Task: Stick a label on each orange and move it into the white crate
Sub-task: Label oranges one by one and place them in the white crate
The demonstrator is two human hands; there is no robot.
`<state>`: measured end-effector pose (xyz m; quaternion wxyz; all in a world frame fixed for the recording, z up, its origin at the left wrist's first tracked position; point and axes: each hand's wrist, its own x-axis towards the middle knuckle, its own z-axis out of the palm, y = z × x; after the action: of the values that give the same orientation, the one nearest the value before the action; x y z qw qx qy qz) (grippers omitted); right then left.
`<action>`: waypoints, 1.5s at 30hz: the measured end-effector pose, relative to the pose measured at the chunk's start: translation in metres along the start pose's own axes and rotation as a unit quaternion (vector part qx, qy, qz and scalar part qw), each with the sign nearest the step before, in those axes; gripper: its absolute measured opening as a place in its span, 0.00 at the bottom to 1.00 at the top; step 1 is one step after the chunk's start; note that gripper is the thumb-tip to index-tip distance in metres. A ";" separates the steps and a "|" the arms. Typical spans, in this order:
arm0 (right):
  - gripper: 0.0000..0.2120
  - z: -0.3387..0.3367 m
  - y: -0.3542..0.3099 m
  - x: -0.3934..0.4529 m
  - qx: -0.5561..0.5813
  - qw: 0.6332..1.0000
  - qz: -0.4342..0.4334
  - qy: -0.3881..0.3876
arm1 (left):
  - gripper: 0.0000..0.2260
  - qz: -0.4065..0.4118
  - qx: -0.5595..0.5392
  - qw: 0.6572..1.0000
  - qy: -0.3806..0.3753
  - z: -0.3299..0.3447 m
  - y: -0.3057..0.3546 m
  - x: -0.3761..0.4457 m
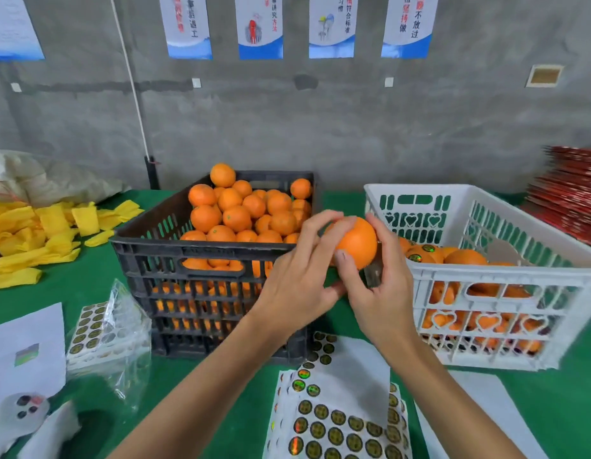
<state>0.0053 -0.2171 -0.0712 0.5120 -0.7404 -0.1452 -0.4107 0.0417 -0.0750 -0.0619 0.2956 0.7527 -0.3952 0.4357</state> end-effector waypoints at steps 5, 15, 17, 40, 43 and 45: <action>0.30 -0.021 0.040 -0.053 -0.011 0.992 0.087 -0.090 | 0.27 -0.084 -0.063 0.990 -0.096 0.034 0.010 -0.066; 0.32 -0.034 0.113 -0.121 -0.129 0.912 0.189 -0.340 | 0.26 -0.214 -0.036 0.938 -0.269 0.066 -0.002 -0.166; 0.29 -0.028 0.113 -0.118 -0.125 0.913 0.194 -0.336 | 0.26 -0.244 -0.055 0.939 -0.236 0.065 -0.003 -0.166; 0.39 -0.050 0.114 -0.110 -0.298 0.836 0.103 -0.450 | 0.32 -0.342 -0.289 0.863 -0.233 0.057 -0.002 -0.182; 0.42 -0.047 0.116 -0.108 -0.318 0.827 0.095 -0.455 | 0.31 -0.347 -0.300 0.859 -0.225 0.057 -0.002 -0.182; 0.44 -0.045 0.114 -0.107 -0.317 0.826 0.094 -0.457 | 0.31 -0.350 -0.298 0.857 -0.234 0.057 -0.002 -0.181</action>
<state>-0.0097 -0.2841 -0.2187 0.1605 -0.9749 -0.1541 0.0019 0.0120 -0.0580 -0.2488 0.5376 0.7970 -0.2741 -0.0239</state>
